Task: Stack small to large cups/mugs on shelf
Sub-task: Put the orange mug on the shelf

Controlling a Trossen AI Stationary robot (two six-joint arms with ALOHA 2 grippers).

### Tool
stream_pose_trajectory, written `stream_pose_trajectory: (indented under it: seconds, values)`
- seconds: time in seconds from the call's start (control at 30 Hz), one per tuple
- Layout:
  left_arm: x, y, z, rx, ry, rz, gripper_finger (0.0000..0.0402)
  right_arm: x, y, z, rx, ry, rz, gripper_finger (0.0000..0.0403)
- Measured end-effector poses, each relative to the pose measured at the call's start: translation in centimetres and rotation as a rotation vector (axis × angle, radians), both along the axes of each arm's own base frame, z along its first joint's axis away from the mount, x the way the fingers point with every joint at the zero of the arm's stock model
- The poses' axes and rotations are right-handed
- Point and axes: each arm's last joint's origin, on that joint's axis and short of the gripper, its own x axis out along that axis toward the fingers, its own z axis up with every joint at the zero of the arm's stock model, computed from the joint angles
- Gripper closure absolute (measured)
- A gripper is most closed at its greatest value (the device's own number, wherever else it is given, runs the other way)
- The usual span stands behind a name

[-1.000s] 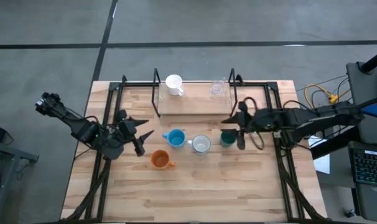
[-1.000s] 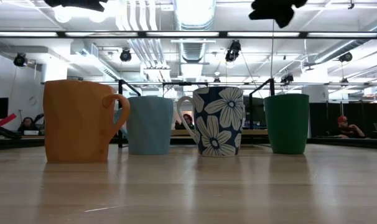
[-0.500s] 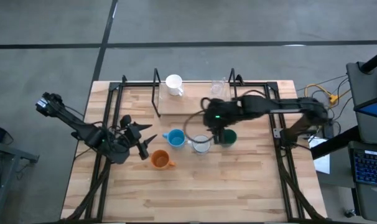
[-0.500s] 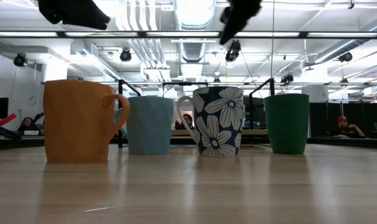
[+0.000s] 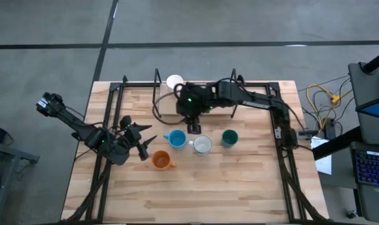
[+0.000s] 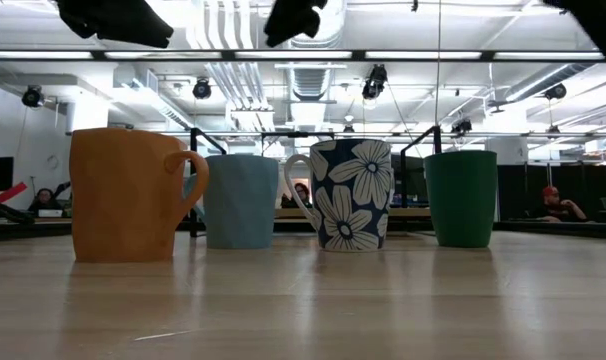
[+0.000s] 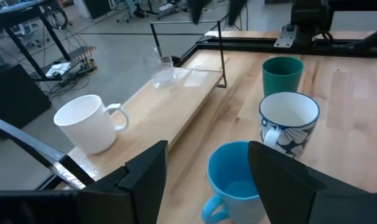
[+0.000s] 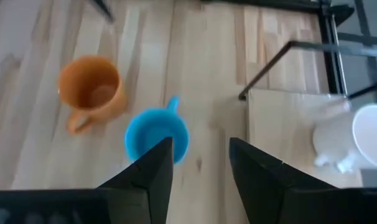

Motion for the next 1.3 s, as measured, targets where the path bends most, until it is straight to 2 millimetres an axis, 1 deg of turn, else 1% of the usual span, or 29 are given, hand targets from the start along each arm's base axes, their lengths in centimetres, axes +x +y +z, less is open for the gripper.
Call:
stream_pose_trajectory:
  seconds: [0.07, 0.17, 0.27, 0.4, 0.5, 0.6, 0.73, 1.13, 1.23, 1.3]
  values:
    - [-0.1, -0.1, 0.0, 0.000, 0.007, -0.009, 0.0194, 0.9, -0.4, -0.4, 0.014, -0.015, 0.001, 0.0252]
    - [-0.1, -0.2, -0.1, 0.000, 0.012, -0.021, 0.0194, 1.4, -0.9, -1.2, 0.029, -0.025, 0.012, 0.0252]
    - [-0.2, -0.3, -0.1, 0.002, 0.018, -0.028, 0.0194, 1.4, -1.3, -1.2, 0.036, -0.020, 0.004, 0.0252]
    - [-0.2, -0.3, -0.1, 0.002, 0.017, -0.030, 0.0194, 2.2, -1.5, -1.2, 0.037, -0.071, 0.001, 0.0252]
    - [-0.2, -0.3, -0.1, 0.001, 0.016, -0.029, 0.0194, 2.8, -1.3, -1.0, 0.089, -0.132, 0.051, 0.0252]
    - [-0.2, -0.3, -0.2, -0.015, 0.007, -0.022, 0.0194, 3.4, -1.1, -1.6, 0.145, -0.132, 0.081, 0.0252]
    - [-0.2, -0.3, -0.2, -0.015, 0.009, -0.022, 0.0194, 4.0, -1.0, -2.7, 0.151, -0.112, 0.087, 0.0252]
    - [-0.3, -0.3, -0.6, -0.011, 0.017, -0.024, 0.0194, 4.9, -1.1, -3.6, 0.147, -0.123, 0.093, 0.0252]
    - [-0.3, -0.3, -0.6, -0.012, 0.017, -0.024, 0.0194, 5.5, -0.7, -4.8, 0.141, -0.093, 0.122, 0.0252]
    - [-0.3, -0.3, -0.6, -0.011, 0.017, -0.023, 0.0194, 5.6, 0.1, -5.8, 0.130, -0.051, 0.217, 0.0252]
